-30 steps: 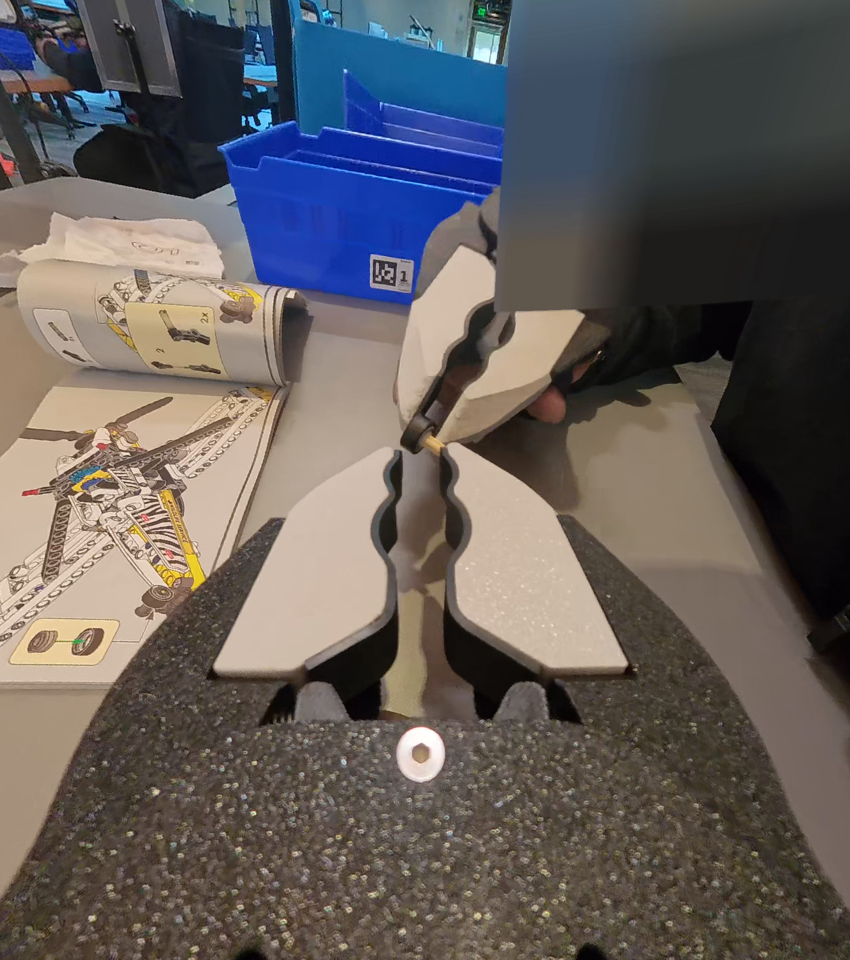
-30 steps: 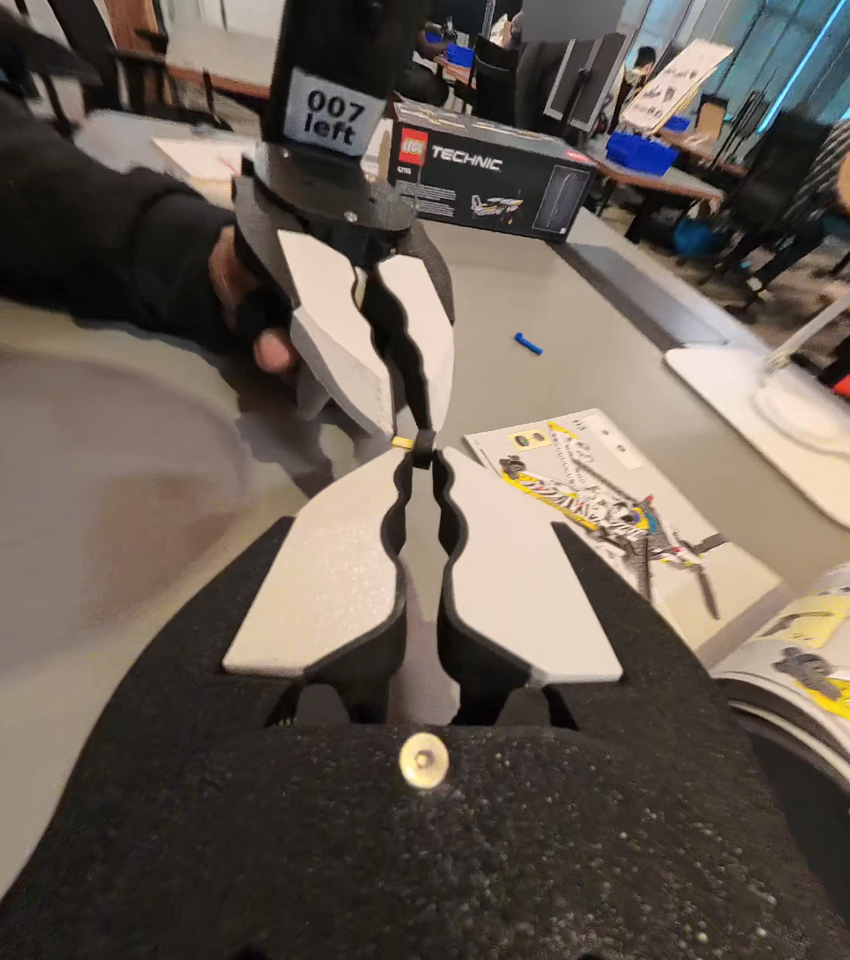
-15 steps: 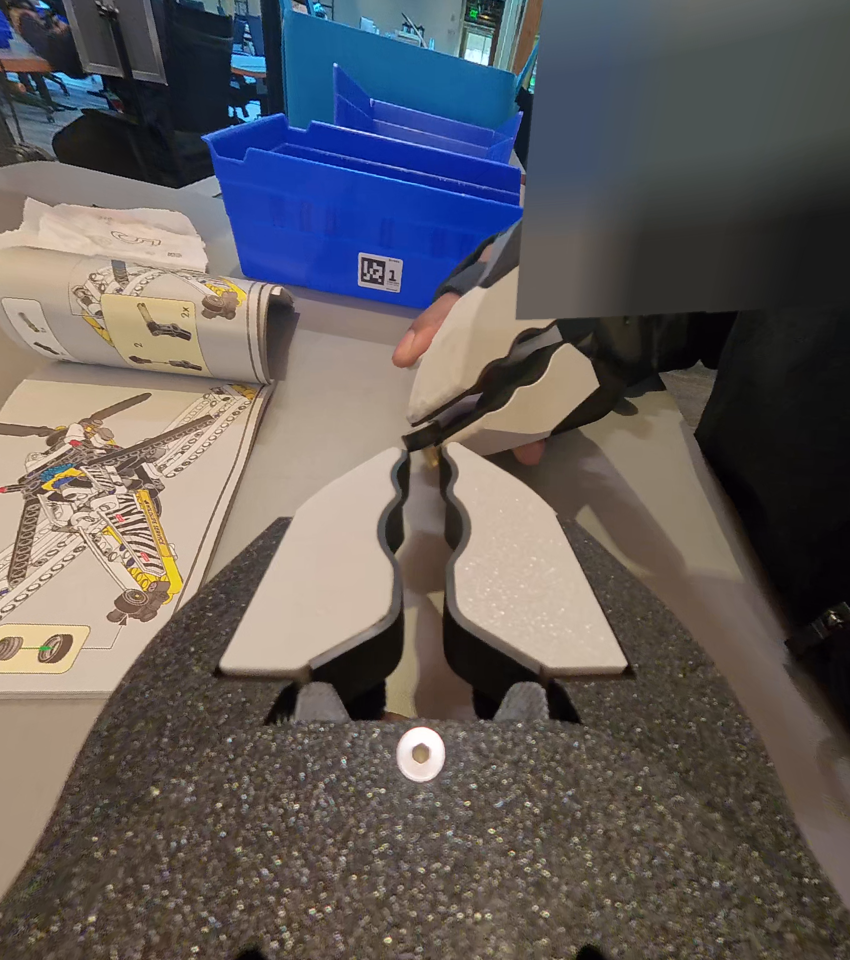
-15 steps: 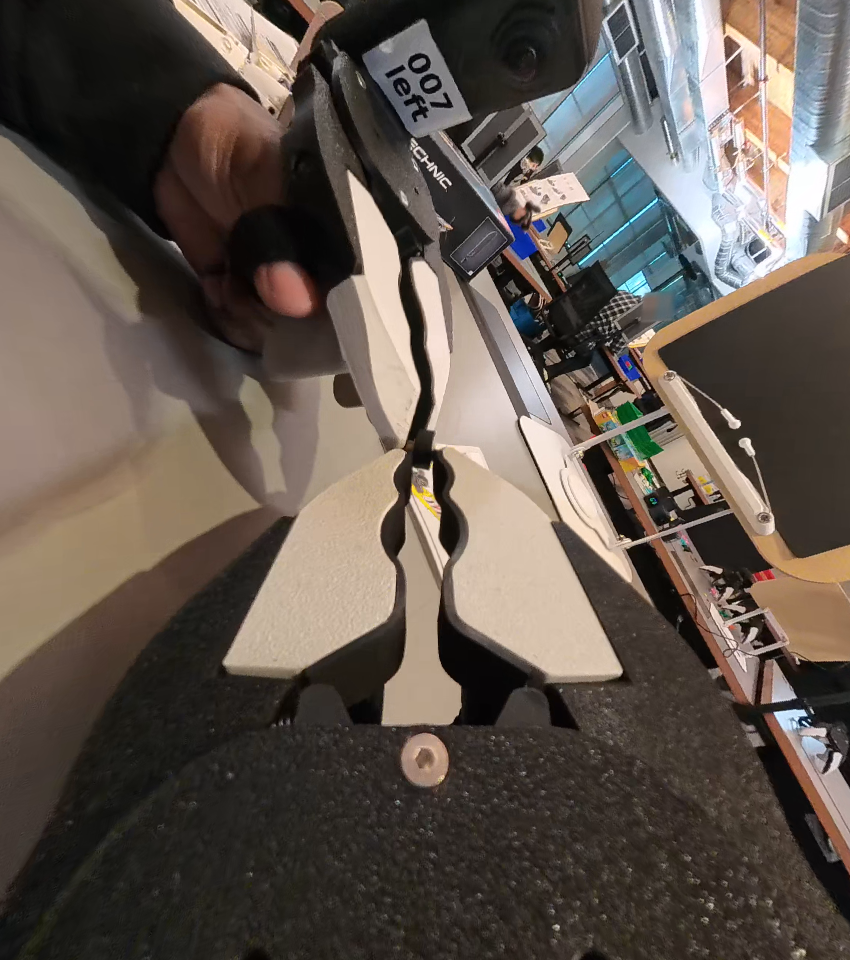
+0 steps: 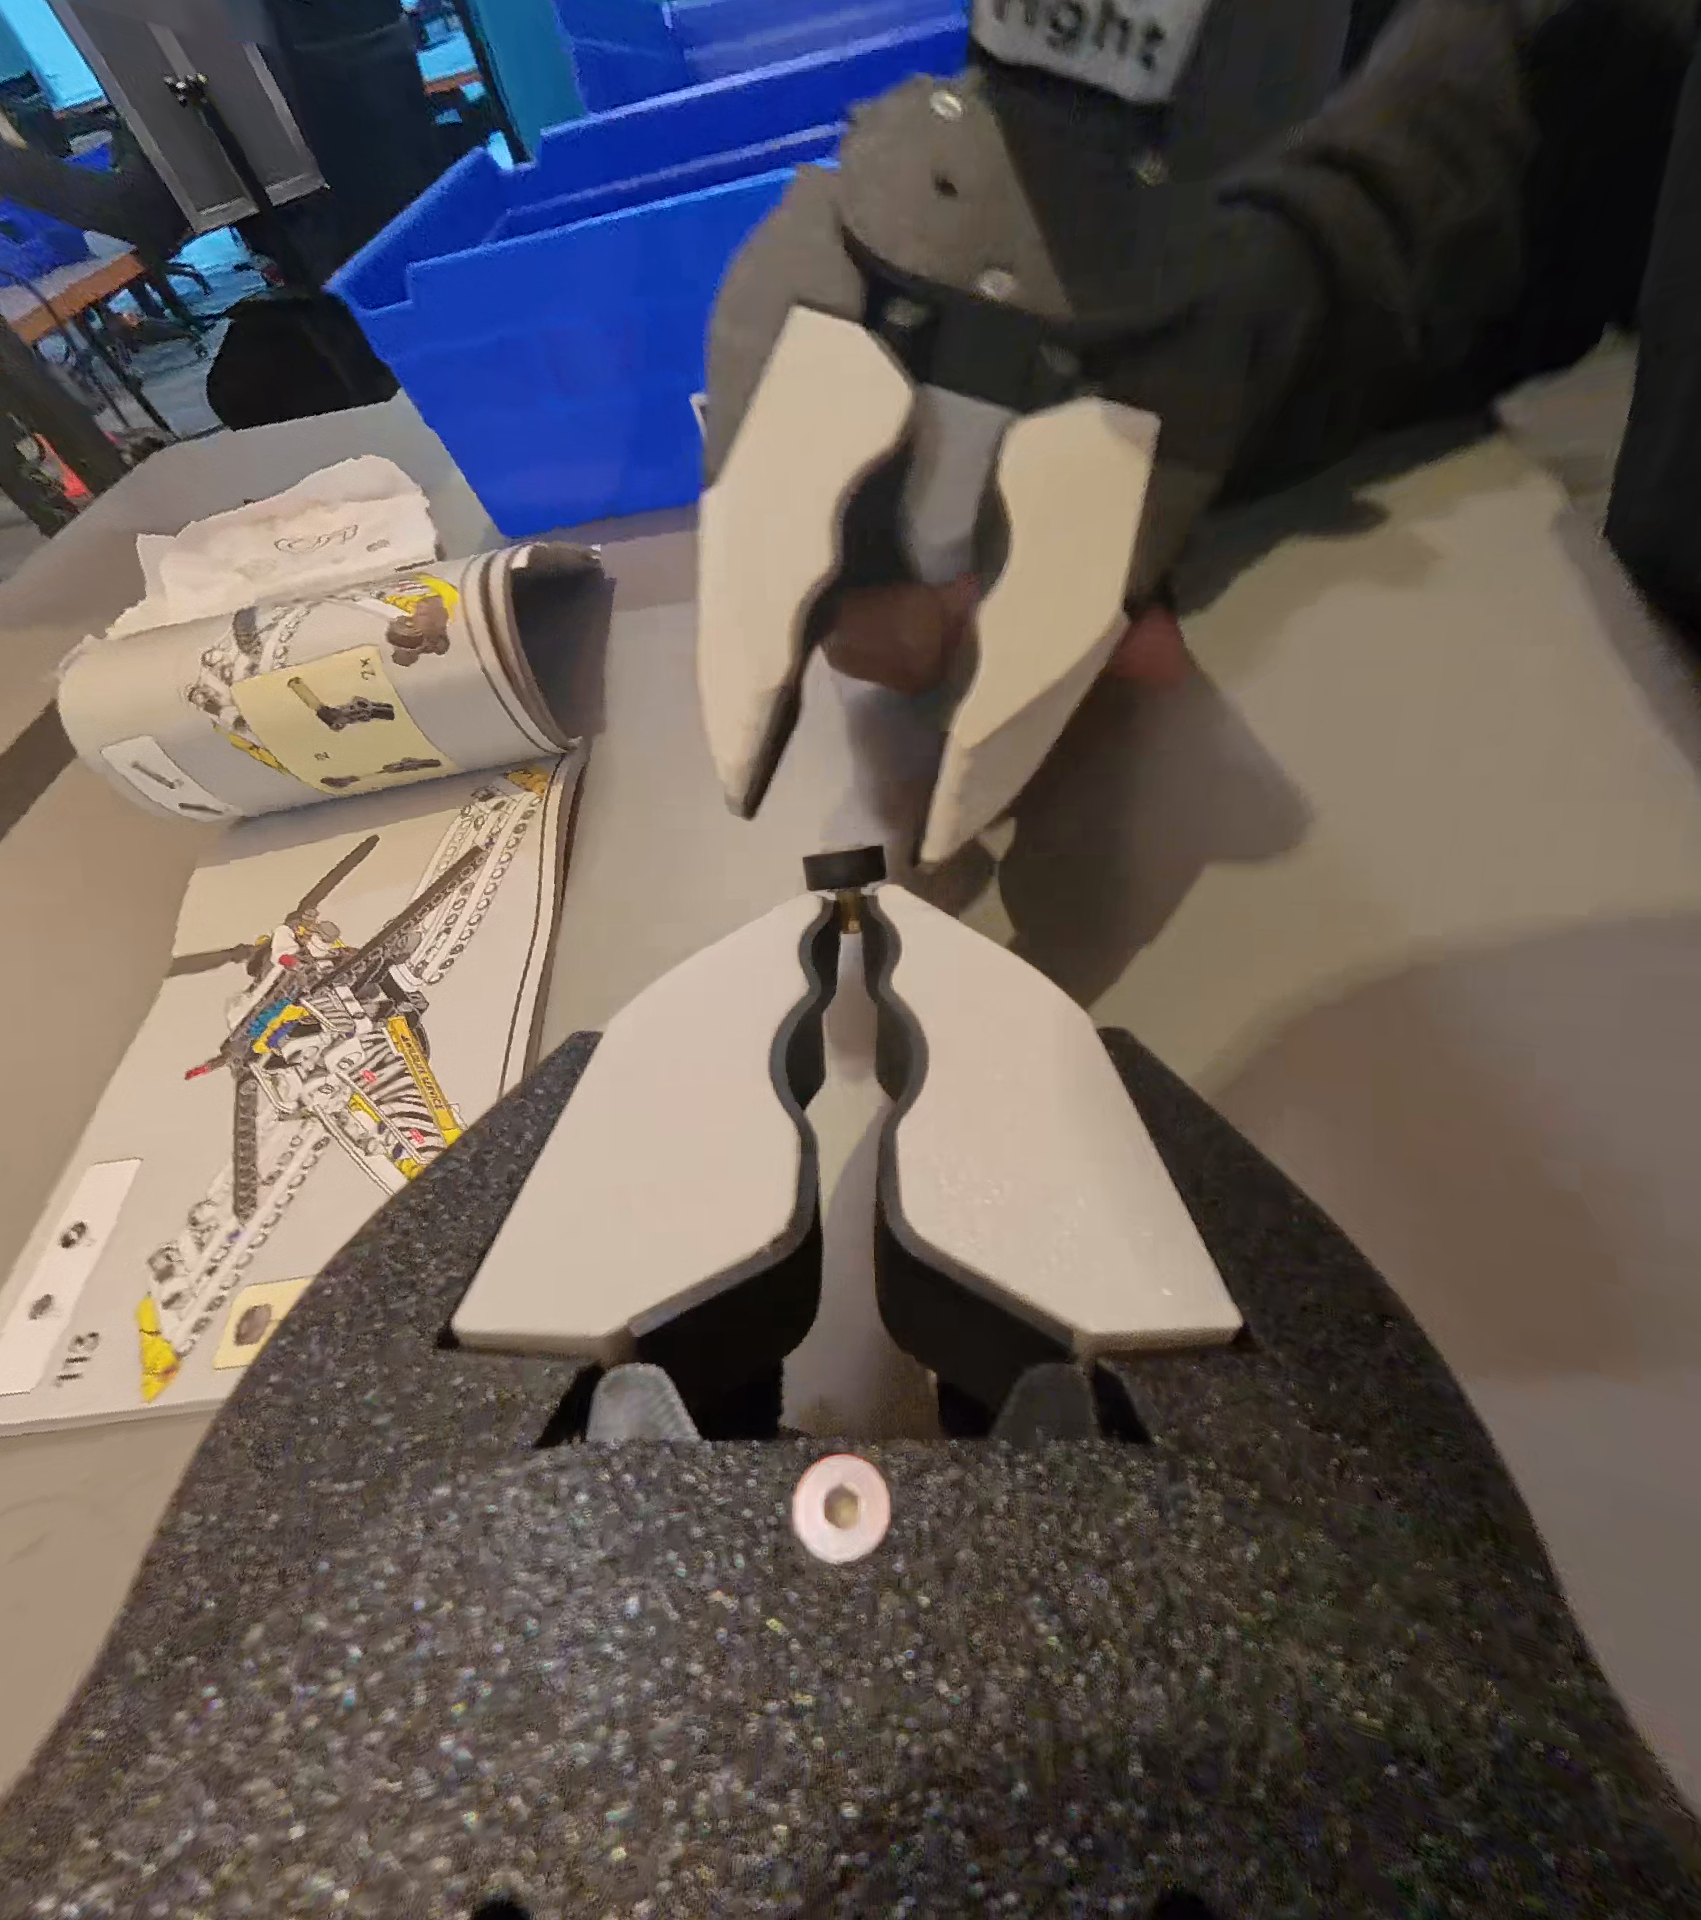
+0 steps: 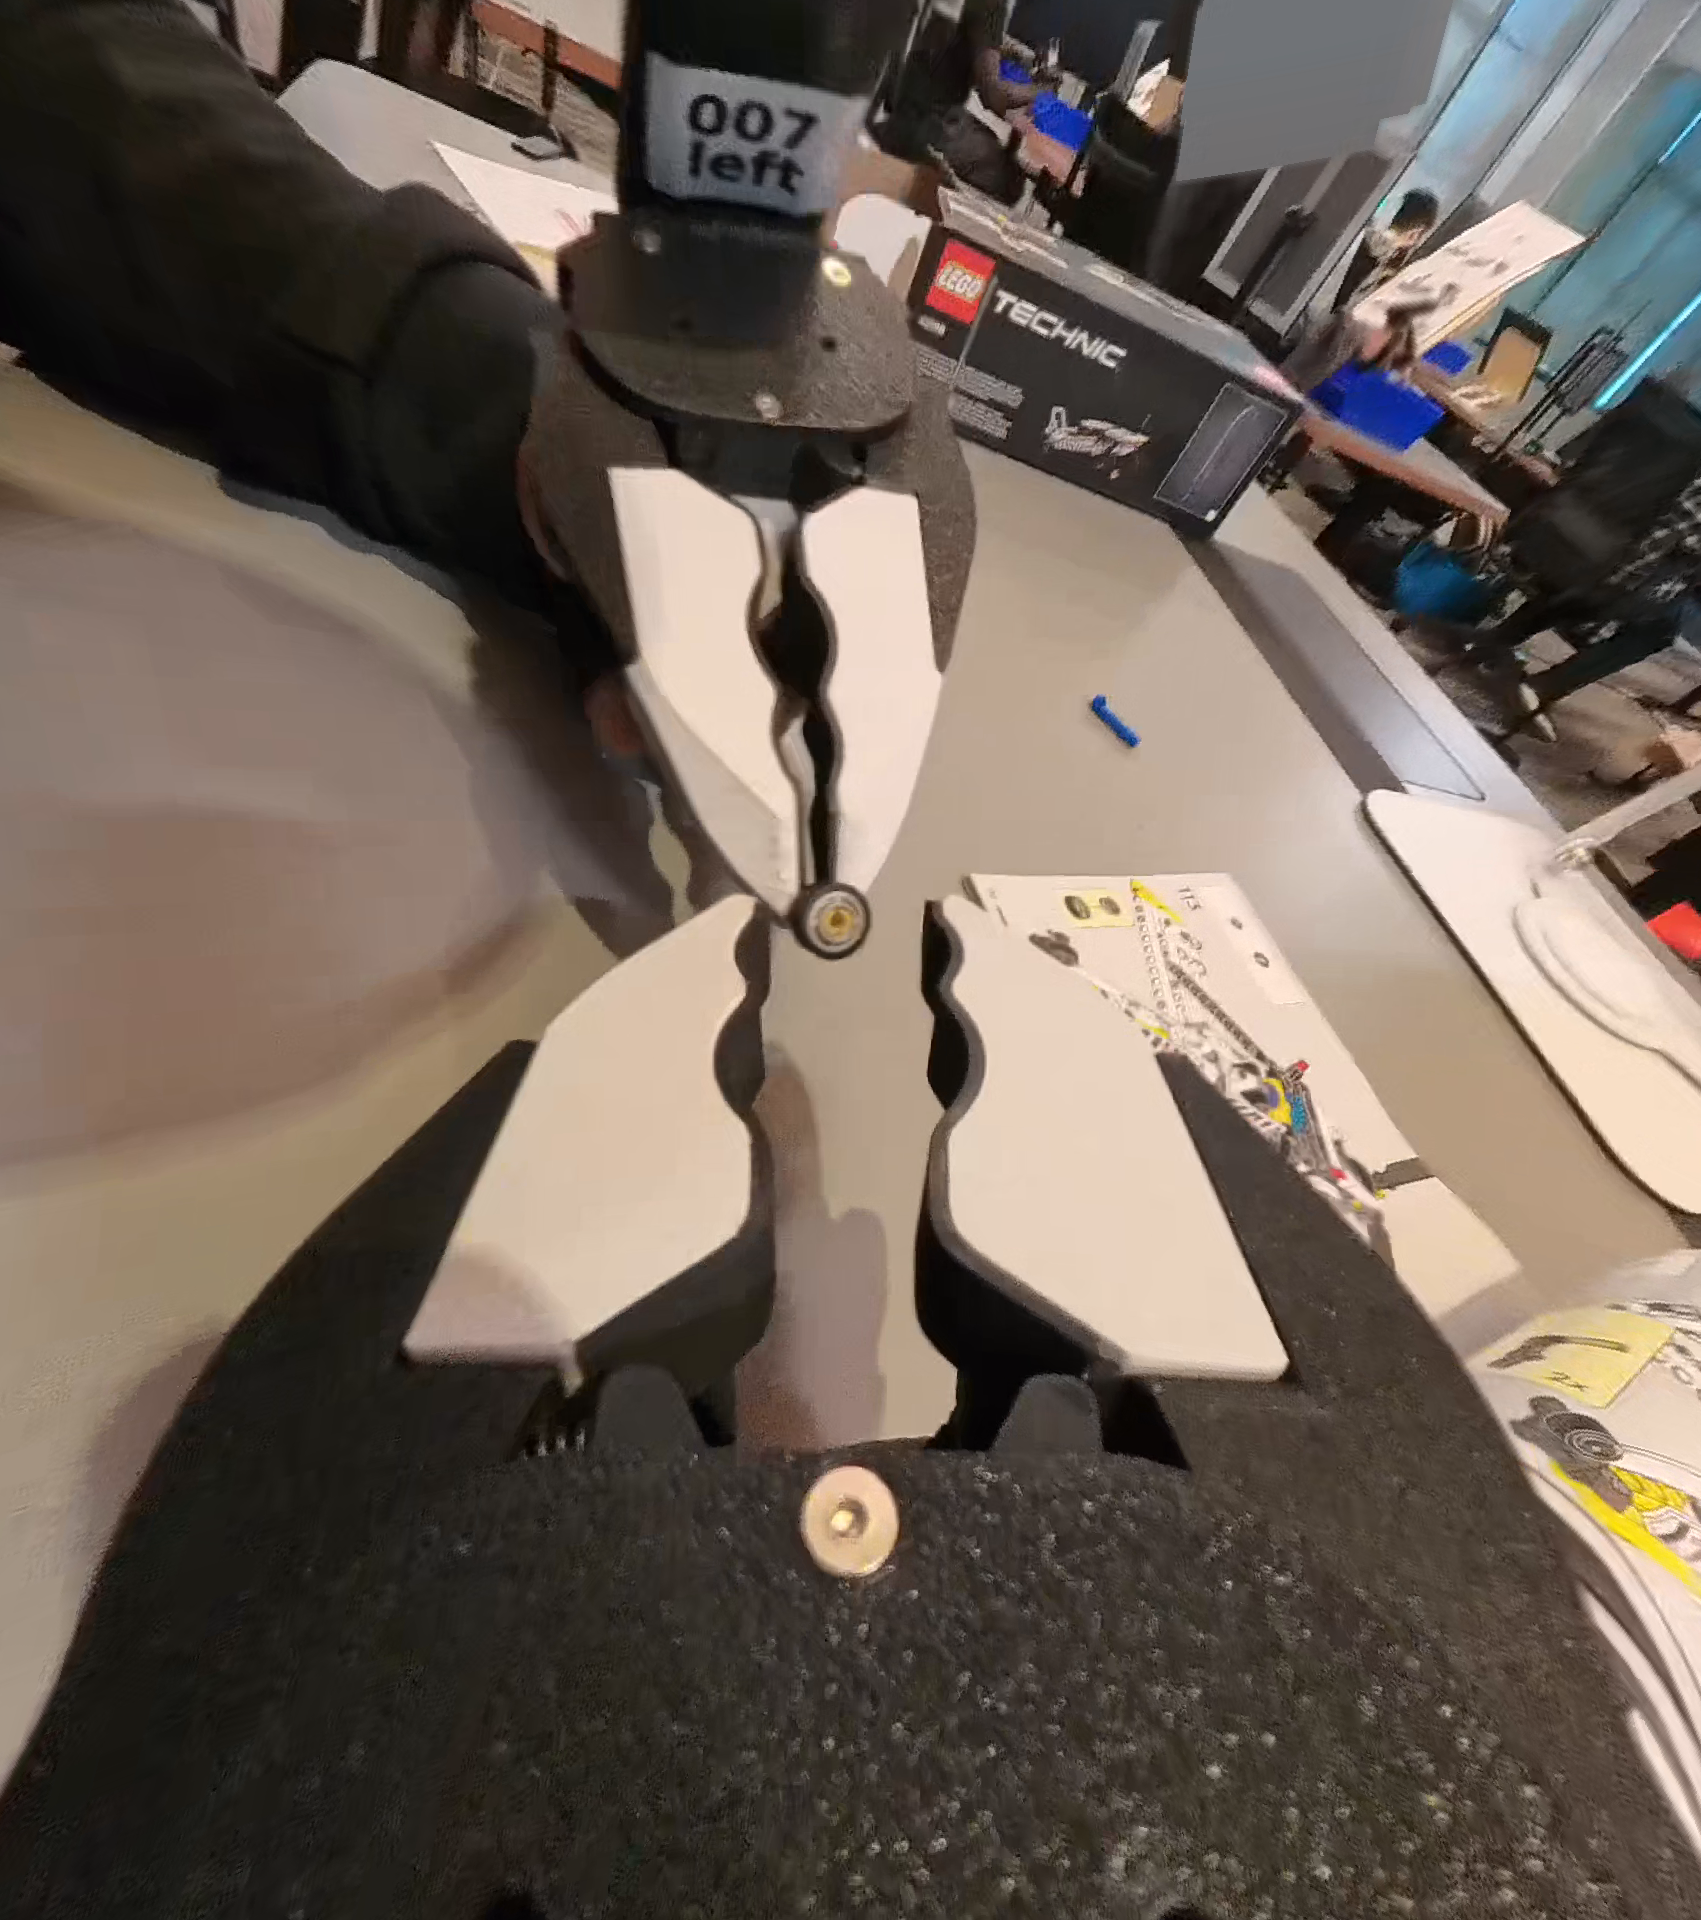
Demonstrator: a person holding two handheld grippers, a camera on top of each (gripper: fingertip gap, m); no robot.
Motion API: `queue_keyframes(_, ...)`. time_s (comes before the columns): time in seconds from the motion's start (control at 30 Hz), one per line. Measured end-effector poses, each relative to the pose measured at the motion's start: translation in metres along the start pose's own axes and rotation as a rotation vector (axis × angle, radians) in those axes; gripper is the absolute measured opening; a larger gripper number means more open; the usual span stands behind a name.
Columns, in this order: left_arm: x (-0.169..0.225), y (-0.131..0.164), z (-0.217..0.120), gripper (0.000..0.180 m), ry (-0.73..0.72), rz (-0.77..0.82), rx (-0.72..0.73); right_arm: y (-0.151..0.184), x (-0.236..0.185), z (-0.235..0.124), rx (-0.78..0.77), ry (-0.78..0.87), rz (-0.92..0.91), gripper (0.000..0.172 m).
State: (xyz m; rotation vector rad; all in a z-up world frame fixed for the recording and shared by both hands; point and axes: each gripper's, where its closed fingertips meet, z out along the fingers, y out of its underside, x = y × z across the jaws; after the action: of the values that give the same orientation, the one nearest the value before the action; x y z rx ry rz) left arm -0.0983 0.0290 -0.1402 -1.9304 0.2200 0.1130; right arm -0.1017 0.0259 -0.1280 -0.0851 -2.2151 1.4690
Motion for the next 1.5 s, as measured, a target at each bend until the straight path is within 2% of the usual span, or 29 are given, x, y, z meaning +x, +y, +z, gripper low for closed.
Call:
queue_keyframes(0.2, 0.014, 0.004, 0.005, 0.005, -0.017, 0.237, -0.089, 0.016, -0.017, 0.005, -0.108, -0.088, -0.061, 0.027)
queue_keyframes(0.27, 0.016, 0.007, 0.007, 0.005, -0.032, 0.293, -0.121, 0.018, -0.023, 0.006, -0.122, -0.113, -0.084, 0.016)
queue_keyframes(0.33, 0.015, 0.010, 0.008, 0.005, -0.056, 0.330, -0.157, 0.022, -0.022, 0.007, -0.137, -0.098, -0.122, 0.014)
queue_keyframes(0.67, 0.012, 0.011, 0.008, 0.005, -0.102, 0.363, -0.163, 0.024, -0.020, 0.006, -0.119, -0.105, -0.061, 0.014)
queue_keyframes(1.03, 0.018, 0.010, 0.009, 0.004, -0.087, 0.392, -0.189, 0.028, -0.026, 0.000, -0.141, -0.135, -0.033, 0.014)
queue_keyframes(1.1, 0.006, 0.022, 0.005, 0.004, -0.140, 0.422, -0.272, 0.033, -0.022, -0.008, -0.156, -0.129, -0.019, 0.014)
queue_keyframes(1.13, -0.003, 0.026, -0.002, 0.004, -0.164, 0.417, -0.282, 0.035, -0.018, -0.014, -0.147, -0.121, 0.002, 0.014)
queue_keyframes(1.2, -0.008, 0.008, -0.005, 0.004, -0.179, 0.322, -0.179, 0.036, -0.014, -0.019, -0.141, -0.107, 0.016, 0.014)
queue_keyframes(1.27, -0.001, 0.009, 0.000, 0.004, -0.154, 0.356, -0.204, 0.037, -0.016, -0.018, -0.153, -0.107, 0.000, 0.014)
queue_keyframes(1.37, 0.000, 0.011, 0.002, 0.004, -0.141, 0.325, -0.202, 0.036, -0.014, -0.018, -0.141, -0.103, 0.009, 0.014)
queue_keyframes(1.5, -0.008, -0.001, 0.000, 0.004, -0.124, 0.132, -0.113, 0.036, -0.008, -0.018, -0.141, -0.075, 0.038, 0.014)
